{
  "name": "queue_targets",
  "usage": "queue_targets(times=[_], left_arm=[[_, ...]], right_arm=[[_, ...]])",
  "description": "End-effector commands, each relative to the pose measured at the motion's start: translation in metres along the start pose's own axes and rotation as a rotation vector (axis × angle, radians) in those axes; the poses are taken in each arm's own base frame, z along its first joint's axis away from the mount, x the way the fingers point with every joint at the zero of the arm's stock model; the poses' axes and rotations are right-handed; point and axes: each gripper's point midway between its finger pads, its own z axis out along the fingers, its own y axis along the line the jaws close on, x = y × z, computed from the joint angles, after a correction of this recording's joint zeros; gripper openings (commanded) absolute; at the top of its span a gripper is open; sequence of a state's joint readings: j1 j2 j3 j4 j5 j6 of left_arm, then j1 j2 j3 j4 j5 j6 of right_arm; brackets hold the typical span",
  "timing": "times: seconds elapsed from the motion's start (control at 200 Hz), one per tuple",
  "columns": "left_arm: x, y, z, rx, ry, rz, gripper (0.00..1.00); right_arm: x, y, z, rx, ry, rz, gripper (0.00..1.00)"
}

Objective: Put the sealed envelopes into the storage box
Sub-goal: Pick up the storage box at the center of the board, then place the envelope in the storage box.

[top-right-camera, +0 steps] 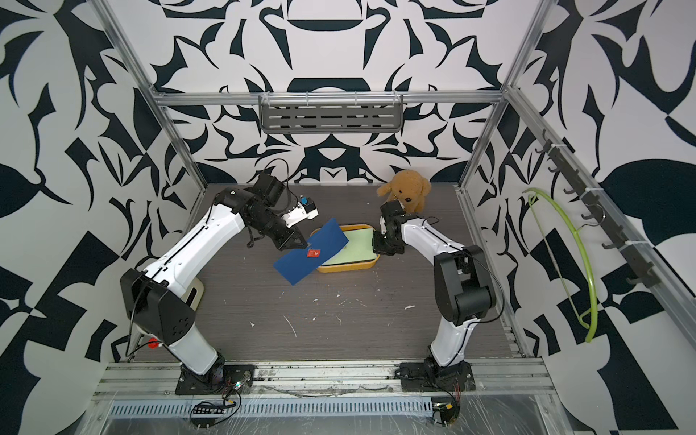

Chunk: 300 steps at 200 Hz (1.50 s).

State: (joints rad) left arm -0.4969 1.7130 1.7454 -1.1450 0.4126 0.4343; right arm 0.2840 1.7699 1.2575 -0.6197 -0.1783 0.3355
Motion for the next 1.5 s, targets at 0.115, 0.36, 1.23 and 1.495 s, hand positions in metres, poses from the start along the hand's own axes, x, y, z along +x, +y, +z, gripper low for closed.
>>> queue_targets(times=[0.115,0.36,1.23,1.495], left_arm=[[-0.021,0.02,0.006,-0.027,0.024,0.079,0.0],[-0.029,0.016,0.034,0.059,0.027,0.176,0.0],[0.038,0.05,0.132,0.012,0.422,0.123,0.0],[0.023,0.066,0.122,-0.105,0.412,0.092,0.36]], right_arm=[[0.023,0.045,-0.017,-0.097,0.0,-0.17,0.06],[0.034,0.063,-0.013,-0.117,-0.002,-0.179,0.06],[0.042,0.074,-0.016,-0.126,0.004,-0.2,0.05],[0.046,0.072,-0.014,-0.114,0.01,-0.199,0.05]])
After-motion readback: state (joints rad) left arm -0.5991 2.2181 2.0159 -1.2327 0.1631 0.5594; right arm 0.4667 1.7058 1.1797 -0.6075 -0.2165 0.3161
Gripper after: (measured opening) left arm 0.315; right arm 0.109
